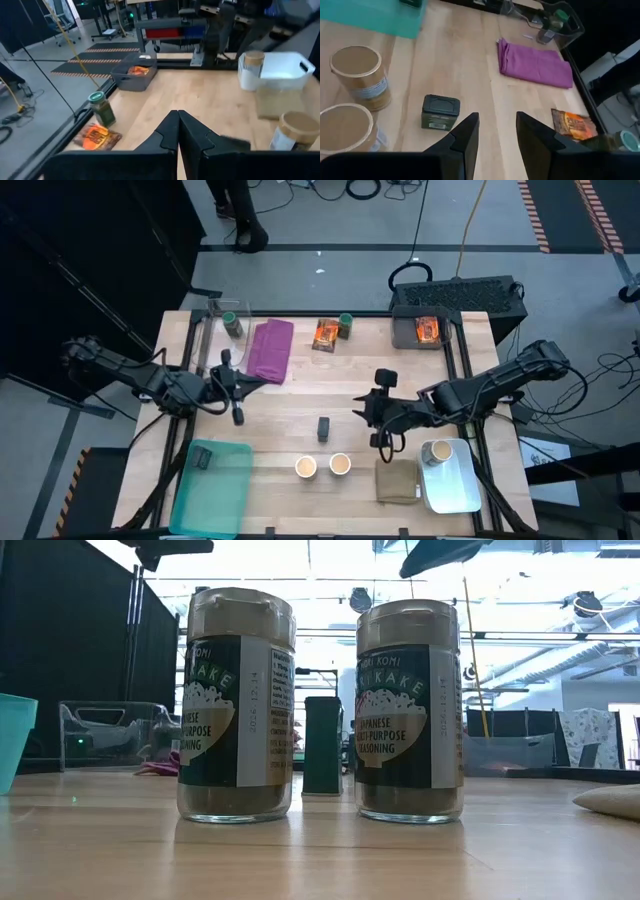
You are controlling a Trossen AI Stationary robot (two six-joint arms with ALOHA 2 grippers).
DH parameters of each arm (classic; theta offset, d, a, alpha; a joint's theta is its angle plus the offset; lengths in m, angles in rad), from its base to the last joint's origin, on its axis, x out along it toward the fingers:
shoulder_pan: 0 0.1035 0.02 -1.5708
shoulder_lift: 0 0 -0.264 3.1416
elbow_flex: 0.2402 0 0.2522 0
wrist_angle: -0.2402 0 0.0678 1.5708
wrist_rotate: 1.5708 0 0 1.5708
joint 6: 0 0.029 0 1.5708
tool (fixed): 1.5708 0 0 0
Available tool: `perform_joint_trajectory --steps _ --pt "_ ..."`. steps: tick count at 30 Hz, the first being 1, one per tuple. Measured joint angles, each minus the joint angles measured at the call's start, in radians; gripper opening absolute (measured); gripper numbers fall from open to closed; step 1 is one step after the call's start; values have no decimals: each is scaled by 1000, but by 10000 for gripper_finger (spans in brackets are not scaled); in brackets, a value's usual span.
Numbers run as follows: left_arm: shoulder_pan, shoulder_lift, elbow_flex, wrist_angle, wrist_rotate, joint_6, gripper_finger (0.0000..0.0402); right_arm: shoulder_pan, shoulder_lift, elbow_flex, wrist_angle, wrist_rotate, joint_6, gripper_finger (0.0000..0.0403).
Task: Sort spices by type
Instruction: Put the left golden seasoning bottle into the white bin
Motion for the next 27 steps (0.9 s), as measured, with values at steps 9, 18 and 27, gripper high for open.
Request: perform_joint_trajectory --steps 9,18,27 --pt "0 86 0 99 0 -21 10 -5 -68 0 2 97 -140 114" --pt "0 240 0 218 -2 -88 10 -11 -133 -50 -15 104 -128 114" --pt "0 317 0 212 62 -278 10 -42 -199 -166 25 169 -158 114"
